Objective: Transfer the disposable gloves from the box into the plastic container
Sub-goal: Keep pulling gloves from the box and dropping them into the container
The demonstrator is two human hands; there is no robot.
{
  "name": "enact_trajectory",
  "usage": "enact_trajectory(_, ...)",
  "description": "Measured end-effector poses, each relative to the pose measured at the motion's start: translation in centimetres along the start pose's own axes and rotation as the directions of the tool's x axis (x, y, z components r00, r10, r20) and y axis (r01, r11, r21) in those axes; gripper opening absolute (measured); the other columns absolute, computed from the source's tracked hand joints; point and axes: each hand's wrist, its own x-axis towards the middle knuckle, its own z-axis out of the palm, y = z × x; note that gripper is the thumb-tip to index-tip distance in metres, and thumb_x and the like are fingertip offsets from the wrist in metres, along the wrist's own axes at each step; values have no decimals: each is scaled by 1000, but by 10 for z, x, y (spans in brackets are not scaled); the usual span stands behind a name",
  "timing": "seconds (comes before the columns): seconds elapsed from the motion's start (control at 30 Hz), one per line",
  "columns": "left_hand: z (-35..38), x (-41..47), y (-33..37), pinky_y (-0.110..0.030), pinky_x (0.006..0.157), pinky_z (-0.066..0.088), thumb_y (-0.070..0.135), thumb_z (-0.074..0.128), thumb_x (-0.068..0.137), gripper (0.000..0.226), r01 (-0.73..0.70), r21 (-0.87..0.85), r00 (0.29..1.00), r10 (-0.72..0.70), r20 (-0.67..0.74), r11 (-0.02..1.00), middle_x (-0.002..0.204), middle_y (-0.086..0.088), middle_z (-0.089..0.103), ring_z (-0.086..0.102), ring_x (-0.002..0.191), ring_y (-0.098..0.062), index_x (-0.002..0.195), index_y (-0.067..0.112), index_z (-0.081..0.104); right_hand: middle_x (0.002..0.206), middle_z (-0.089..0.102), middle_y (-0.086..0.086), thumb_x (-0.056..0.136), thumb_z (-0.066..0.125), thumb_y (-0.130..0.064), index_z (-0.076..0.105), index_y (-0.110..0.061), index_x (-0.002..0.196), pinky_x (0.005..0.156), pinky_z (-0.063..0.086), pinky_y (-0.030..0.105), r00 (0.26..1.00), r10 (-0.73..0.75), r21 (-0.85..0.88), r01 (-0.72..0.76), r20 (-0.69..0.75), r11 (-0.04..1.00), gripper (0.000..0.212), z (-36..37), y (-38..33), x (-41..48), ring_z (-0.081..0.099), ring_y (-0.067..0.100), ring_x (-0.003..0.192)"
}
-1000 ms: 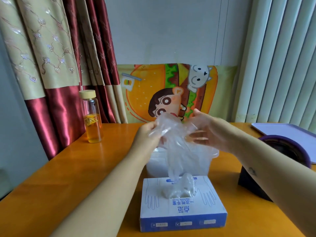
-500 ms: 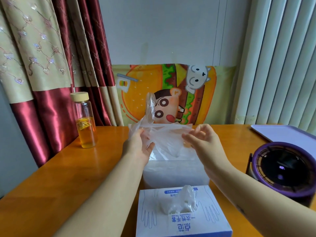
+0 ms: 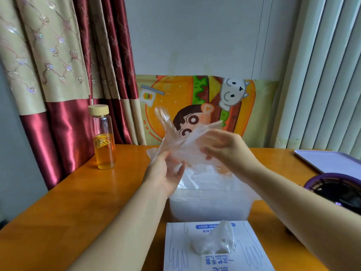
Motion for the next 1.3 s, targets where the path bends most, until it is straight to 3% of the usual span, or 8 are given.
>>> enact_trajectory(0.3, -67, 23, 23, -21, 73, 44, 17, 55, 97, 23, -19, -44, 995, 15, -95, 999, 141, -8, 52, 56, 112, -17, 119, 13, 59, 121, 59, 2, 78, 73, -16, 37, -27, 144, 79, 54, 27, 940, 63, -467, 107, 334, 878, 76, 7, -33, 49, 65, 10, 83)
enact_trajectory(0.43, -107, 46, 37, -28, 96, 43, 16, 55, 94, 36, -46, -20, 957, 39, -287, 999, 110, -1, 61, 52, 75, -8, 130, 10, 55, 92, 70, 0, 78, 74, -17, 28, -24, 147, 74, 53, 23, 875, 201, -537, 77, 440, 840, 83, 30, -25, 54, 64, -4, 59)
enact_trajectory(0.53, -116, 49, 49, -31, 91, 41, 22, 49, 97, 30, -179, 176, 870, 239, -432, 968, 122, -2, 58, 54, 101, -14, 126, 16, 54, 112, 66, 3, 77, 75, -15, 29, -20, 146, 69, 53, 20, 833, 243, -551, 87, 498, 830, 83, 45, -19, 53, 66, 1, 65)
enact_trajectory(0.67, -90, 21, 66, -10, 82, 42, 8, 51, 96, 25, -642, 645, 583, 810, 59, 414, 112, 6, 60, 58, 105, -11, 115, 22, 59, 137, 50, 2, 75, 77, -27, 26, -18, 147, 90, 46, 27, 825, 194, -622, 225, 531, 750, 89, 57, -19, 52, 54, 17, 111)
enact_trajectory(0.8, -47, 4, 66, -11, 80, 45, 15, 53, 96, 21, -706, 708, 656, 369, 658, -7, 103, 16, 64, 60, 98, -1, 107, 29, 63, 134, 52, 1, 70, 80, -31, 31, -23, 144, 99, 45, 35, 813, 179, -603, 243, 554, 760, 89, 59, -19, 57, 54, 20, 114)
enact_trajectory(1.0, -26, 20, 57, -22, 45, 47, 18, 60, 93, 27, -514, 848, 858, -52, 512, -128, 91, 6, 68, 58, 51, -10, 120, 21, 58, 143, 46, 1, 72, 80, -31, 19, -21, 150, 96, 42, 28, 853, 208, -599, 143, 478, 788, 100, 29, -6, 59, 55, 17, 115)
enact_trajectory(1.2, -5, 30, 40, -30, 96, 45, 50, 68, 82, 83, -512, 639, 850, -232, 473, -574, 147, 0, 37, 46, 124, -20, 150, 22, 30, 126, 58, 0, 73, 80, -24, 23, -24, 148, 82, 43, 21, 841, 323, -623, 20, 433, 782, 94, -3, 23, 45, 59, 11, 90)
enact_trajectory(1.3, 13, 32, 27, -30, 86, 48, 55, 62, 85, 83, -496, 550, 864, -318, 391, -672, 153, -1, 29, 48, 119, -25, 152, 21, 25, 138, 50, 1, 71, 82, -32, 21, -20, 150, 95, 43, 27, 819, 407, -696, -13, 405, 718, 101, -14, 43, 40, 54, 17, 114)
